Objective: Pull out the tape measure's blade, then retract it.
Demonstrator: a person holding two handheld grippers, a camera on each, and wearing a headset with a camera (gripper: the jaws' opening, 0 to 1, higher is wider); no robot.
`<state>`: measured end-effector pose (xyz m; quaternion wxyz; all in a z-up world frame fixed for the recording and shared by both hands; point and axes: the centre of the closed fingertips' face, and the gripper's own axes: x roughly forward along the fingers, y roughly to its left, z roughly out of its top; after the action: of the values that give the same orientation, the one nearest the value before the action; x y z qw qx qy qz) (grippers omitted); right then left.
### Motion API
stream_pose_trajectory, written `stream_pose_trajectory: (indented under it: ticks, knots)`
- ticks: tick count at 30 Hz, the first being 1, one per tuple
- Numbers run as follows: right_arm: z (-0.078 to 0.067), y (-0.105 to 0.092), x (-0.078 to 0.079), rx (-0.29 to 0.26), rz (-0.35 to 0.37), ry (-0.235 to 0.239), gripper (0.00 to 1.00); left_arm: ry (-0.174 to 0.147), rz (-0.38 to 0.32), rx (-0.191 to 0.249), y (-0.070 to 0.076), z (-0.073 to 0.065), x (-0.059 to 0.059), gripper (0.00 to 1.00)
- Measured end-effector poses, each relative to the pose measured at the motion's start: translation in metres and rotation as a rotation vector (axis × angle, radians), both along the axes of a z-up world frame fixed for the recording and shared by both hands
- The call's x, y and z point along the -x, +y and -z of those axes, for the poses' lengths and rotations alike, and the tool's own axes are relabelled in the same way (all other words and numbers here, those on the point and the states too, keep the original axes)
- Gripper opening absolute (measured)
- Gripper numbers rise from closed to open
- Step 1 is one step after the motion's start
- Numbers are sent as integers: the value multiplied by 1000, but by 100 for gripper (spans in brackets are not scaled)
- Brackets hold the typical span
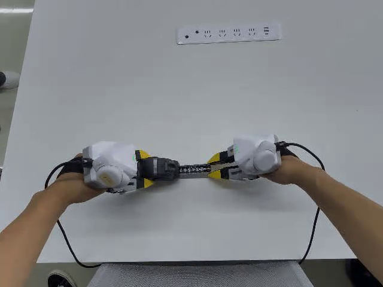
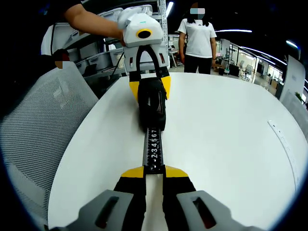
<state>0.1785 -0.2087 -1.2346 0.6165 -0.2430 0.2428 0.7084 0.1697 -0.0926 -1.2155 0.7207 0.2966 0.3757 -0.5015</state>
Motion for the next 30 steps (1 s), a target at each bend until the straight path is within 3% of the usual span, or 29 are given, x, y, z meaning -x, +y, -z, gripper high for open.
stream_pose_trajectory:
  ticks: [30]
  knots:
    - [0,-25,-2,14,14,11,9,6,1,2,-1,0,0,28]
